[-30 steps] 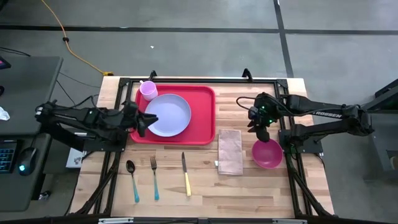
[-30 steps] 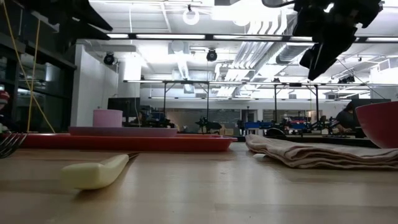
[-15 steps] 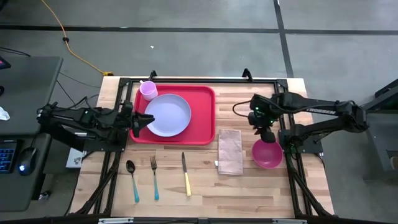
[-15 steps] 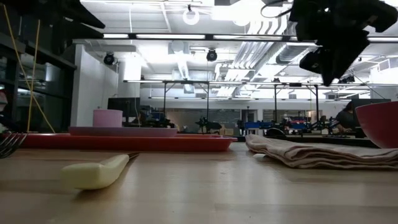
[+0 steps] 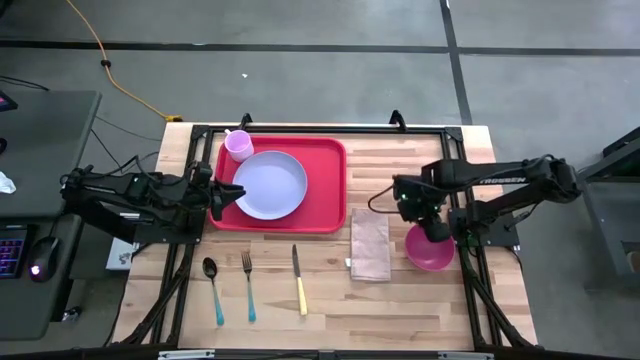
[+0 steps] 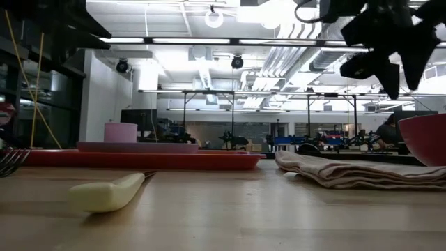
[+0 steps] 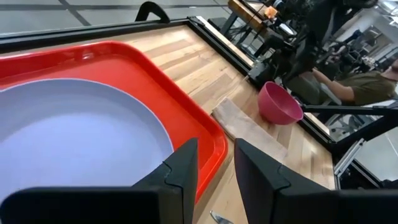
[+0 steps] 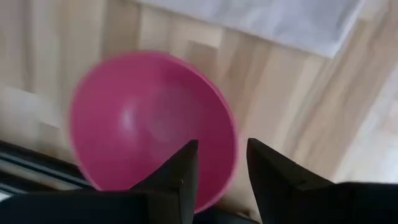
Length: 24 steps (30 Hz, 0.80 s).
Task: Set up tray
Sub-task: Put the pink bowl on top of the violet plate on the red tray
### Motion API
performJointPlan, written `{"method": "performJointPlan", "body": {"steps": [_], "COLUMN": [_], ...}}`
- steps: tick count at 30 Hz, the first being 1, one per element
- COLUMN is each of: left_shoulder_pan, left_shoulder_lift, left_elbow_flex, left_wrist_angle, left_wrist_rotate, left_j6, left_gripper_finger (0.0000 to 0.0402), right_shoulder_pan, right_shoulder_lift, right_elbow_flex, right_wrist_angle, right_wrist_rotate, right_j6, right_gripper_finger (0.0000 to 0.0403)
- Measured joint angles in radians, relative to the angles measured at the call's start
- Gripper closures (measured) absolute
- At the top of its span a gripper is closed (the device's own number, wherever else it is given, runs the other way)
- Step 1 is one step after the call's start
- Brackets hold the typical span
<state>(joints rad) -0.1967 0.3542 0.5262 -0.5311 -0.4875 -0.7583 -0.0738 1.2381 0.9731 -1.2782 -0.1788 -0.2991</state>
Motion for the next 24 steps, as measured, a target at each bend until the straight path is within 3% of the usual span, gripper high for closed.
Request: {"method": "performJointPlan", "body": {"steps": [24], "left_shoulder_pan": [0.000], "left_shoulder_lift": [0.000], "left_elbow_flex": [0.001], "left_wrist_angle": [-0.002], "left_wrist_rotate": [-0.004], "left_j6": [-0.032], "left_gripper_finger": [0.0269], "right_shoulder_pan": [0.018], "right_shoulder_lift": [0.007], "right_elbow_flex": [-0.107], "right_wrist_angle": [0.102], "right_wrist_rotate": [0.031], "right_j6": [-0.023], "right_gripper_finger": [0.0296]}}
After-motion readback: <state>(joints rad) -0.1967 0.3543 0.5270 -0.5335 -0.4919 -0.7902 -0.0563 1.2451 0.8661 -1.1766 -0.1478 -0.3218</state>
